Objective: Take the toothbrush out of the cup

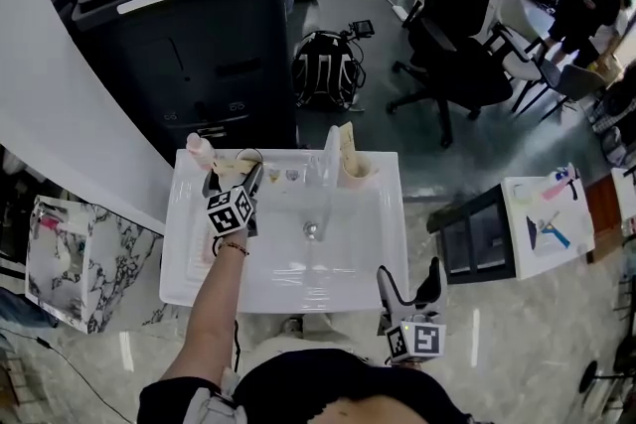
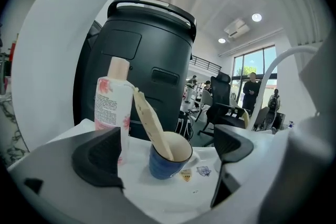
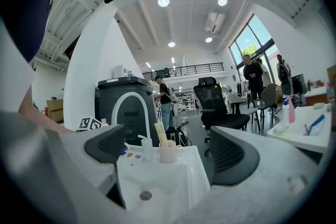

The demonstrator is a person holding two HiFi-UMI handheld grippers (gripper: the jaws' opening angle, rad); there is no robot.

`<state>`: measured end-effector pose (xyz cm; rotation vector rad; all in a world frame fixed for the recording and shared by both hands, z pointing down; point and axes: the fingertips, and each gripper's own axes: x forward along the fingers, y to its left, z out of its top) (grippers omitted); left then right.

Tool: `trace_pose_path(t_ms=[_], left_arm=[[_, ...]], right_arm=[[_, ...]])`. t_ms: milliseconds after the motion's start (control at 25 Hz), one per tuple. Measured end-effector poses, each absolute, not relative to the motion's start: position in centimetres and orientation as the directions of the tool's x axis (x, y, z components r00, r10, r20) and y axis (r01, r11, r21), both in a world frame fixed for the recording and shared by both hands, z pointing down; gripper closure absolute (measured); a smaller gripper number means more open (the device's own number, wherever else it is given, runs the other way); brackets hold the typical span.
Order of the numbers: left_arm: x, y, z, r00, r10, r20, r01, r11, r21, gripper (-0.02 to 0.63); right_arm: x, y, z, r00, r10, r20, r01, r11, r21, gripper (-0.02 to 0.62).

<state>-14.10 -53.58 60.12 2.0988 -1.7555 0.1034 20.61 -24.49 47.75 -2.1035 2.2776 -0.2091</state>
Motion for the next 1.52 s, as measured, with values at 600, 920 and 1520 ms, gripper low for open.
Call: trace_pose_path(t_ms=[600, 920, 1520], left_arm=[[-15.3, -55.2, 60.6, 0.128, -0.938, 0.323, -0.977, -0.063, 0.205, 0.563], [-14.2, -54.5, 58.0, 0.172, -0.947, 0.273, -0.969, -0.113, 0.219, 0.578], [-13.0, -44.4, 47.2, 0.263, -0.962, 0.067, -0.948, -0.245, 0.204, 0.578]], right_arm=[[22.0, -25.4, 48.6, -0.071, -0.994, 0.085, -0.988, 0.058, -0.143, 0.097], [21.7, -26.4, 48.7, -0.09, -0.992, 0.092, -0.987, 0.077, -0.138, 0.097], [20.5, -26.5, 48.6, -0.128, -0.987, 0.1, -0.984, 0.114, -0.139, 0.097]])
